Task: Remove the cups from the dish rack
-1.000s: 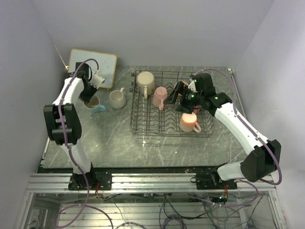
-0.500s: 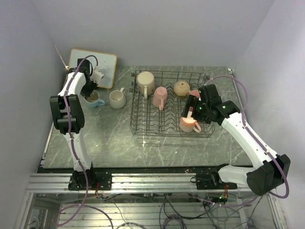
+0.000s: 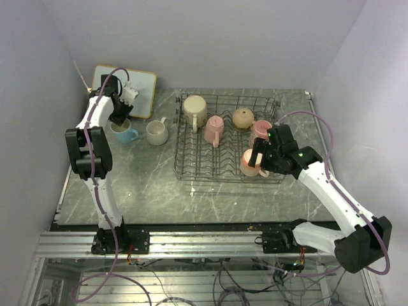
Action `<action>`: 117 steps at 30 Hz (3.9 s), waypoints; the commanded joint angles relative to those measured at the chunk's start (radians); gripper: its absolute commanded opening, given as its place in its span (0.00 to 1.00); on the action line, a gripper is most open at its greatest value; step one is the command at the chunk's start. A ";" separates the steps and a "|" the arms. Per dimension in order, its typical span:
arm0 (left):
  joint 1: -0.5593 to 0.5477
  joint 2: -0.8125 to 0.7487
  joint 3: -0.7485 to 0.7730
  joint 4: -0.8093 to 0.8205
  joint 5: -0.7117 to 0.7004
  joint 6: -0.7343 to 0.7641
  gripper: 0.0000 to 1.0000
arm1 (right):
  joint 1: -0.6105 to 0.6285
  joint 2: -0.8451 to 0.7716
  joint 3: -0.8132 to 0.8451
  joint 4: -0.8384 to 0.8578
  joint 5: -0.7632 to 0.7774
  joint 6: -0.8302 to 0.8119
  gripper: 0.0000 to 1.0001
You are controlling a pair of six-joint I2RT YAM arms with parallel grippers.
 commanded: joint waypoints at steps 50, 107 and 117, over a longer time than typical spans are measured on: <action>-0.054 -0.477 0.000 -0.215 0.417 -0.078 0.83 | -0.097 0.060 -0.124 0.277 -0.046 -0.134 0.82; -0.082 -0.562 -0.049 -0.223 0.468 -0.067 0.83 | 0.029 0.271 -0.111 0.287 0.050 -0.136 0.24; -0.113 -0.623 -0.153 -0.222 0.494 -0.029 0.84 | 0.045 0.227 -0.073 0.316 0.063 -0.157 0.00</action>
